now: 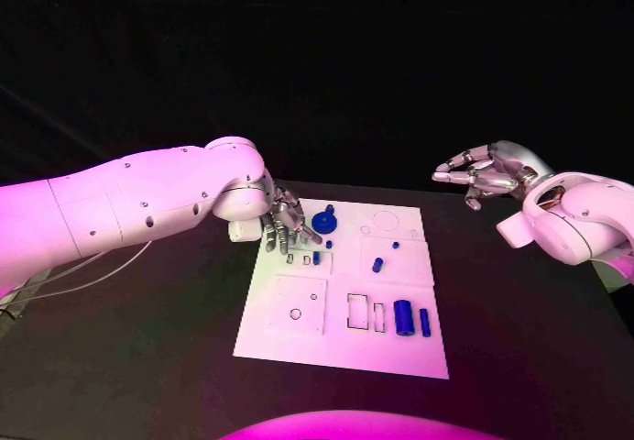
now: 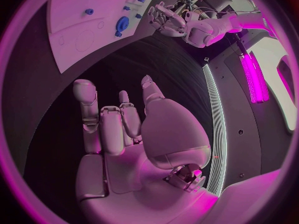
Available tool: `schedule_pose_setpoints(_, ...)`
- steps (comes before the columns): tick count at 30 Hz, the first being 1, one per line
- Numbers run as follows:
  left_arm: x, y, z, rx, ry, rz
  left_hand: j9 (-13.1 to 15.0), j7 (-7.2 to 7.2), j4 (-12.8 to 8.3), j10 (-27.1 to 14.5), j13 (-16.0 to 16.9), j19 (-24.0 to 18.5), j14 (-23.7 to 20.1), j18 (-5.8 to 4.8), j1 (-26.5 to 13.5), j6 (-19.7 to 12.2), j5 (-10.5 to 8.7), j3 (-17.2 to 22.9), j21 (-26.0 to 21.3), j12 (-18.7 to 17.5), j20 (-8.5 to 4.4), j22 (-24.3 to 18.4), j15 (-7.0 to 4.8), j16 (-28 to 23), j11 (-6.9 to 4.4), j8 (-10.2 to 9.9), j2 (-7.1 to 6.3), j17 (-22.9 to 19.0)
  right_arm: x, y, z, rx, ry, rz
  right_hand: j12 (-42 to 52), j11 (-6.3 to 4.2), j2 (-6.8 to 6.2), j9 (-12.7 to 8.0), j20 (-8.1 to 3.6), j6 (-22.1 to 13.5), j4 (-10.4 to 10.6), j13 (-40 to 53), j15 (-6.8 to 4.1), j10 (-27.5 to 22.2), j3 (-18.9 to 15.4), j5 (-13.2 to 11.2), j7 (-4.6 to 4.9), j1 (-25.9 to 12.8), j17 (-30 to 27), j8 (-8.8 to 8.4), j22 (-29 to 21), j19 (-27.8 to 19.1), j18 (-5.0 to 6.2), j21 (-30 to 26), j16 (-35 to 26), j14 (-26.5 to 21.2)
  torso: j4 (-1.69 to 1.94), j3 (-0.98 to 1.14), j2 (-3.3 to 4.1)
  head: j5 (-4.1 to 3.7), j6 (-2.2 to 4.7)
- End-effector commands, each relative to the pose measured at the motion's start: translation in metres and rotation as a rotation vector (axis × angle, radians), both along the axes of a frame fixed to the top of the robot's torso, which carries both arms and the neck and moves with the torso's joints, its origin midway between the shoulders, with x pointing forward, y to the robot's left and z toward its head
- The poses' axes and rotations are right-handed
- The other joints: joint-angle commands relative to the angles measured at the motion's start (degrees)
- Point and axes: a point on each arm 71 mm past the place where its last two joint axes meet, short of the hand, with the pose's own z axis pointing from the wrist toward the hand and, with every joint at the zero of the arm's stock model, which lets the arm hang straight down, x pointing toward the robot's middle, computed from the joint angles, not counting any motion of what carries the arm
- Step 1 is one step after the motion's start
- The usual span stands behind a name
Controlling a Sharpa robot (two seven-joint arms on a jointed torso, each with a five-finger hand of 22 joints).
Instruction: Assemble the parts on the task board
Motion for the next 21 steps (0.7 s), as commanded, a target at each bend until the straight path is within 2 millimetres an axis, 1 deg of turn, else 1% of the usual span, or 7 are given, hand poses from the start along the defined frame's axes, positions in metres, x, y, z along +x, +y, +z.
schedule_pose_setpoints(1,-0.003,-0.003,-0.001,-0.017,0.03,-0.03,5.8,-1.26,0.4,6.4,14.8,3.8,-0.1,-2.45,-0.4,-1.2,0.1,-1.2,13.4,16.0,0.35,16.1,-0.83,-0.4,-0.09,10.1,0.21,1.1,0.001,-0.002,0.0,-0.002,0.005,-0.007,-0.3,0.02,0.1,0.1,0.03,-0.5,0.0,1.1,0.23,-0.3,-0.3,0.2,0.05,0.4,-0.1,0.3,0.0,-0.5,0.63,-0.3,-0.2,1.4,-0.02,0.0,-0.04,0.1,-0.06)
schedule_pose_setpoints(2,-0.002,-0.002,0.0,-0.016,0.019,-0.026,7.1,-1.62,0.4,13.9,23.3,5.6,1.7,-3.02,-0.8,0.7,0.3,-1.3,17.9,21.9,-0.3,22.4,-0.71,0.6,-0.83,12.9,0.64,1.7,0.001,-0.002,0.0,-0.003,0.005,-0.007,-0.3,0.02,0.09,0.1,0.03,-0.5,0.0,1.2,0.23,-0.2,-0.4,0.2,0.05,0.4,-0.1,0.35,-0.2,-0.5,0.66,-0.5,-0.2,1.4,-0.02,0.0,-0.04,0.09,-0.08)
schedule_pose_setpoints(4,0.0,0.0,0.0,-0.016,-0.004,-0.012,11.1,-4.95,0.0,28.6,39.0,10.0,8.5,-5.33,-2.2,6.1,-0.08,-2.3,29.1,31.8,-2.51,38.3,-3.64,4.8,-4.32,20.3,0.58,5.2,0.001,-0.003,0.0,-0.005,0.006,-0.01,-0.2,0.01,0.09,0.1,0.03,-0.5,0.0,1.2,0.22,-0.2,-0.4,0.2,0.05,0.4,-0.1,0.38,-0.2,-0.5,0.67,-0.5,-0.2,1.4,-0.04,0.0,-0.04,0.12,-0.04)
schedule_pose_setpoints(5,0.001,0.001,0.0,-0.015,-0.013,-0.006,13.1,-5.5,-0.2,31.5,42.0,11.1,9.8,-5.9,-2.5,9.1,-0.04,-2.2,31.2,33.2,-2.93,41.6,-4.2,5.5,-4.84,22.0,1.07,5.8,0.001,-0.003,0.0,-0.005,0.006,-0.011,-0.2,0.01,0.1,0.1,0.03,-0.5,0.0,1.2,0.22,-0.1,-0.4,0.2,0.04,0.4,-0.1,0.42,-0.2,-0.5,0.68,-0.6,-0.2,1.4,-0.02,0.02,-0.06,0.1,-0.03)
schedule_pose_setpoints(7,0.003,0.004,0.001,-0.009,-0.038,0.01,22.6,-7.35,0.4,36.9,48.1,12.9,10.6,-6.99,-3.1,21.0,-0.16,-2.3,34.8,35.6,-4.18,47.5,-5.49,6.0,-6.22,27.5,2.45,7.0,0.001,-0.004,0.0,-0.008,0.006,-0.013,-0.2,0.01,0.1,0.1,0.03,-0.5,0.0,1.2,0.22,-0.1,-0.4,0.2,0.04,0.4,-0.1,0.42,-0.2,-0.5,0.68,-0.6,-0.2,1.4,0.01,0.03,-0.05,0.02,-0.12)
schedule_pose_setpoints(10,0.005,0.006,0.002,-0.004,-0.06,0.028,30.5,-8.3,0.3,38.1,49.5,14.1,10.6,-7.69,-3.0,30.0,-0.25,-1.6,36.8,36.1,-5.07,51.2,-6.12,6.1,-7.52,31.6,4.79,8.2,0.001,-0.005,0.0,-0.012,0.005,-0.014,0.0,0.0,0.1,0.1,0.02,-0.5,-0.1,1.3,0.21,0.0,-0.5,0.2,0.03,0.4,0.0,0.52,-0.1,-0.5,0.66,-0.5,-0.2,1.4,0.01,0.07,-0.05,0.08,-0.02)
schedule_pose_setpoints(21,0.004,0.004,-0.004,0.051,-0.032,0.019,31.1,-8.31,0.2,38.1,49.5,14.3,10.4,-7.86,-3.1,28.3,-0.18,-2.0,37.3,36.1,-5.25,52.1,-6.26,5.8,-7.42,30.7,4.73,10.1,0.002,-0.005,0.0,-0.021,0.003,-0.012,0.0,-0.02,0.09,0.2,0.02,-0.6,-0.1,1.3,0.19,0.1,-0.6,0.2,0.01,0.3,0.0,0.67,-0.2,-0.5,0.67,-0.6,-0.2,1.5,-0.09,0.04,0.06,-0.16,-0.18)
